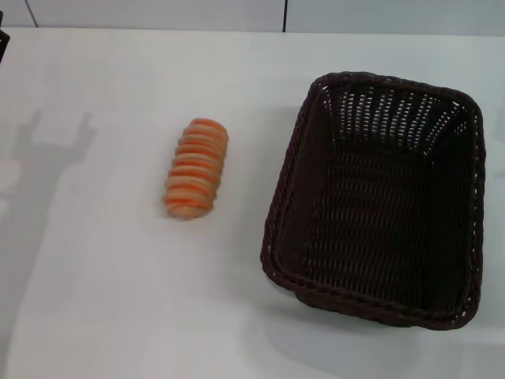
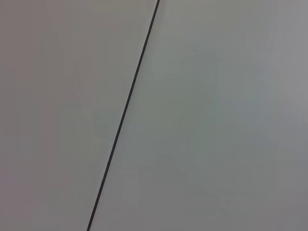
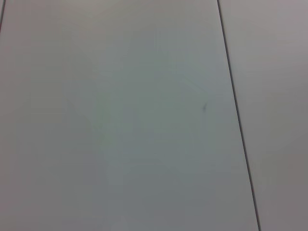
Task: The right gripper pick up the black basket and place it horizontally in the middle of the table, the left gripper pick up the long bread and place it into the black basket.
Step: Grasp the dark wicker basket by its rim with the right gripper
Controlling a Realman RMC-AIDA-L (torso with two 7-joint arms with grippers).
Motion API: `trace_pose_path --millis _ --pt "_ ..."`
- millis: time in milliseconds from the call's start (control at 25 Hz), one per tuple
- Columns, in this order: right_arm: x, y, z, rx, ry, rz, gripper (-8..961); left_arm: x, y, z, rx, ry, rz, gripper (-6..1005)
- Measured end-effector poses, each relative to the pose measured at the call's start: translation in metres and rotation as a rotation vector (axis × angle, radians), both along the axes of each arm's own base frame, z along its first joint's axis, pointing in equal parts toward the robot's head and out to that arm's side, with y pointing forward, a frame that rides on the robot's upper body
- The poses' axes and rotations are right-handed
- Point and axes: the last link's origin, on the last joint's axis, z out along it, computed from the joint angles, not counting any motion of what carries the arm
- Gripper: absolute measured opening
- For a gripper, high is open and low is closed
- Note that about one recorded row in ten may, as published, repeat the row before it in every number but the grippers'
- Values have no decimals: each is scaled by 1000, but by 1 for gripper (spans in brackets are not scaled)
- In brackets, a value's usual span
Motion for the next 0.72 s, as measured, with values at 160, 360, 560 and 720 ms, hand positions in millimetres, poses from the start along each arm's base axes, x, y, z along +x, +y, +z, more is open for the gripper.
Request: trace_pose_path --millis 160,360,560,720 --pt "0 -1 0 0 2 0 422 0 0 0 0 0 -2 859" --pt "-3 -3 -1 -28 2 8 452 1 1 0 1 -3 -7 858" --pt "-9 -7 0 -47 18 11 482 2 1 1 5 -4 -12 858" --pt "-24 -5 13 -88 35 -68 574 2 -1 3 8 -8 -13 858"
